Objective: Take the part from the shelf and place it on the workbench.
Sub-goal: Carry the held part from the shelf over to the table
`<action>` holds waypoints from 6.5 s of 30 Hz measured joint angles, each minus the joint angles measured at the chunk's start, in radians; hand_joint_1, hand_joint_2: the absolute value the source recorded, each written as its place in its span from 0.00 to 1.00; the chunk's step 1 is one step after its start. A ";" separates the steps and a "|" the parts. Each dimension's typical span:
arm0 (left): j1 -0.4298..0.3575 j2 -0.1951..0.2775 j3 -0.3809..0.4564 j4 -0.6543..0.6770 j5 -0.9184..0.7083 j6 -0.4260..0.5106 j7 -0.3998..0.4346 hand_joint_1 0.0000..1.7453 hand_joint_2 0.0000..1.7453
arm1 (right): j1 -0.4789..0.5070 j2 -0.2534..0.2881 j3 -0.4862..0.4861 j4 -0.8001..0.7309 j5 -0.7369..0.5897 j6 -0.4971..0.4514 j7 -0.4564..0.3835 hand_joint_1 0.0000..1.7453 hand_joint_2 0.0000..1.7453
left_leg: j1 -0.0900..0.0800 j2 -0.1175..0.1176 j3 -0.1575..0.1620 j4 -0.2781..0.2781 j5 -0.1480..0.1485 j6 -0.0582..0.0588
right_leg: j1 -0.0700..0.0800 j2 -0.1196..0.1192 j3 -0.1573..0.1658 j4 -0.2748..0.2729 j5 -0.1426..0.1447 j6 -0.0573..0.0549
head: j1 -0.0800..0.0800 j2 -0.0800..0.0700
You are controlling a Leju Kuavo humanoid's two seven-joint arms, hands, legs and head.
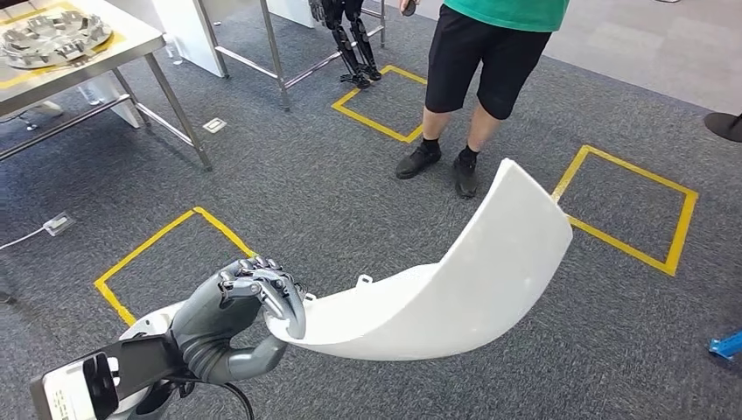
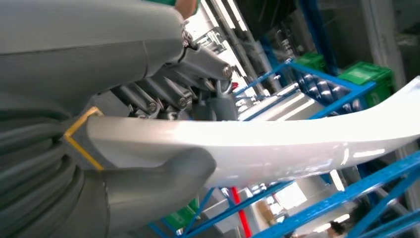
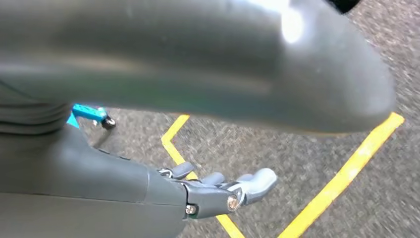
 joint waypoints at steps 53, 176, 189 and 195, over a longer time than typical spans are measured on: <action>-0.065 0.004 -0.087 0.026 -0.040 -0.030 0.043 1.00 1.00 | -0.030 0.015 -0.016 -0.049 0.032 -0.005 -0.054 0.00 0.00 | 0.003 0.107 0.011 -0.002 -0.007 0.046 | 0.001 -0.064 -0.105 0.265 -0.145 0.027 | -0.003 0.000; -0.090 0.018 -0.172 0.014 -0.075 -0.095 0.023 1.00 1.00 | -0.048 -0.096 -0.004 0.210 0.005 -0.118 -0.095 0.00 0.00 | -0.006 0.134 0.025 0.005 -0.032 0.054 | 0.010 -0.053 -0.125 0.278 -0.145 0.019 | -0.006 0.000; -0.063 0.023 -0.159 -0.011 -0.093 -0.078 0.037 1.00 1.00 | -0.055 -0.130 0.035 0.271 0.024 -0.174 -0.089 0.00 0.00 | -0.008 0.133 0.025 0.168 -0.137 0.002 | 0.013 -0.053 -0.030 -0.016 0.044 -0.043 | -0.007 0.000; -0.054 0.023 -0.156 -0.008 -0.101 -0.078 0.037 1.00 1.00 | -0.054 -0.138 0.043 0.304 0.021 -0.200 -0.084 0.00 0.00 | -0.006 0.136 -0.049 0.120 -0.056 0.005 | 0.013 -0.052 0.046 -0.013 -0.021 -0.039 | -0.021 0.000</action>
